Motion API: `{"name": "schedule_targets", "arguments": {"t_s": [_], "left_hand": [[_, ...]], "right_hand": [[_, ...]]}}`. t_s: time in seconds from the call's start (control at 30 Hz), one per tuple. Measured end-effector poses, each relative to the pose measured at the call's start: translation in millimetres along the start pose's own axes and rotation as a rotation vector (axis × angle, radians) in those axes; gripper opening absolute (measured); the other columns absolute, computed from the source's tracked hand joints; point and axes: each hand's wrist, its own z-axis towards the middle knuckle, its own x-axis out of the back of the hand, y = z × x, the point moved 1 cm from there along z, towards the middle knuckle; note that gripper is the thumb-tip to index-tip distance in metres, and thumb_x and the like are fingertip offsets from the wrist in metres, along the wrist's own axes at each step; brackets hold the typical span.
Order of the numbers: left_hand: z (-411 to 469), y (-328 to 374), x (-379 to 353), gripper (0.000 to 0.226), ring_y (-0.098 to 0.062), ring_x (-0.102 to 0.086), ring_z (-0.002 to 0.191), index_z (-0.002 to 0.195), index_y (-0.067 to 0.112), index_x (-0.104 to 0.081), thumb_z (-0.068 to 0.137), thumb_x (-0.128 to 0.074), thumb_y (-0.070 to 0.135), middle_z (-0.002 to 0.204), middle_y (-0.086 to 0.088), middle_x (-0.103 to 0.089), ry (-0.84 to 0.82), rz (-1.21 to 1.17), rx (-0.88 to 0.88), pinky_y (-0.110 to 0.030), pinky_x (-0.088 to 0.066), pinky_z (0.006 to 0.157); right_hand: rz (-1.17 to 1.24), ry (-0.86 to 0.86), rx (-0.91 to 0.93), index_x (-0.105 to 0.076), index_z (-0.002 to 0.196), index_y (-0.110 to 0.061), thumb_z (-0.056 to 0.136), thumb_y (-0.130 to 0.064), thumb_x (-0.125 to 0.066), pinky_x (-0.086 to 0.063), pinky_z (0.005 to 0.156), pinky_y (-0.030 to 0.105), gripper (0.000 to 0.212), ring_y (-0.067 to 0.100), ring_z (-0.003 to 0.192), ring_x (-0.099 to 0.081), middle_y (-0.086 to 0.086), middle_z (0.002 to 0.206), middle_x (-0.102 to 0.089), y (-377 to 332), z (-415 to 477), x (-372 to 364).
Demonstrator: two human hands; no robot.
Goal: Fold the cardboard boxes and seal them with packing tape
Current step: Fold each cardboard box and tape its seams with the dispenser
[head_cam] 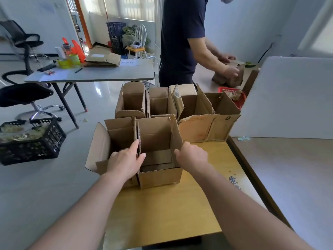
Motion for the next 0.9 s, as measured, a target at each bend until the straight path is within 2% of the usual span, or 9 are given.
{"name": "schedule_targets", "arguments": {"t_s": [0.07,0.13,0.2,0.27,0.33,0.47,0.57,0.77,0.9], "left_hand": [[0,-2,1,0.062,-0.023,-0.056,0.116,0.151,0.02,-0.021,0.098,-0.035,0.05,0.126,-0.004,-0.062,-0.003,0.031,0.018,-0.039,-0.039,0.1],[-2,1,4,0.064,-0.027,-0.039,0.136,0.15,0.018,-0.026,0.097,-0.038,0.051,0.148,-0.007,-0.042,0.065,0.037,0.021,-0.043,-0.029,0.111],[-6,13,7,0.062,-0.028,-0.028,0.142,0.147,0.015,-0.034,0.096,-0.043,0.049,0.154,-0.01,-0.032,0.177,-0.024,-0.052,-0.045,-0.023,0.115],[-16,35,9,0.058,-0.03,-0.028,0.142,0.143,0.012,-0.042,0.095,-0.049,0.044,0.153,-0.011,-0.035,0.264,-0.112,-0.17,-0.045,-0.024,0.114],[-31,59,5,0.056,-0.028,-0.031,0.141,0.142,0.013,-0.044,0.094,-0.051,0.041,0.151,-0.01,-0.037,0.268,-0.193,-0.253,-0.044,-0.026,0.114],[-71,104,-18,0.052,-0.023,-0.044,0.13,0.14,0.016,-0.046,0.095,-0.05,0.042,0.141,-0.004,-0.05,0.109,-0.301,-0.306,-0.038,-0.037,0.106],[-97,140,-43,0.049,-0.019,-0.051,0.121,0.136,0.018,-0.048,0.095,-0.047,0.046,0.131,-0.001,-0.057,-0.005,-0.271,-0.369,-0.035,-0.043,0.099],[-137,241,-77,0.043,-0.016,-0.055,0.111,0.127,0.023,-0.053,0.095,-0.045,0.05,0.121,0.005,-0.061,-0.083,-0.227,-0.501,-0.031,-0.046,0.087],[-176,336,-90,0.039,-0.015,-0.057,0.105,0.121,0.023,-0.055,0.094,-0.048,0.049,0.115,0.005,-0.062,-0.127,-0.251,-0.659,-0.029,-0.047,0.077]], "right_hand": [[-0.044,0.123,0.051,-0.048,0.095,-0.017,0.096,-0.043,-0.041,-0.033,0.054,0.029,0.026,0.021,0.072,-0.051,-0.002,0.079,-0.05,4,-9,6],[-0.073,0.252,0.106,-0.052,0.098,-0.017,0.096,-0.039,-0.042,-0.043,0.057,0.029,0.024,0.02,0.073,-0.055,0.001,0.087,-0.056,9,-24,14],[-0.087,0.327,0.139,-0.054,0.097,-0.017,0.096,-0.035,-0.042,-0.05,0.06,0.031,0.021,0.018,0.072,-0.057,0.001,0.088,-0.057,17,-42,22],[-0.096,0.358,0.143,-0.055,0.095,-0.017,0.097,-0.032,-0.042,-0.051,0.06,0.032,0.02,0.016,0.068,-0.055,0.0,0.086,-0.055,28,-61,30],[-0.109,0.378,0.129,-0.054,0.093,-0.017,0.098,-0.03,-0.041,-0.046,0.056,0.027,0.019,0.014,0.065,-0.051,-0.001,0.086,-0.054,45,-81,34],[-0.11,0.352,0.099,-0.061,0.101,-0.018,0.098,-0.031,-0.043,-0.048,0.058,0.024,0.022,0.014,0.071,-0.058,-0.002,0.095,-0.06,95,-130,38],[-0.098,0.309,0.077,-0.063,0.113,-0.023,0.098,-0.035,-0.046,-0.037,0.056,0.018,0.026,0.014,0.08,-0.062,-0.004,0.105,-0.061,140,-165,40],[-0.129,0.34,-0.112,-0.064,0.109,-0.022,0.098,-0.034,-0.04,-0.039,0.062,0.029,0.03,0.024,0.082,-0.062,-0.003,0.102,-0.06,242,-239,49],[-0.152,0.374,-0.298,-0.062,0.112,-0.021,0.098,-0.032,-0.038,-0.043,0.07,0.033,0.031,0.029,0.09,-0.061,0.0,0.112,-0.06,324,-300,66]]}}
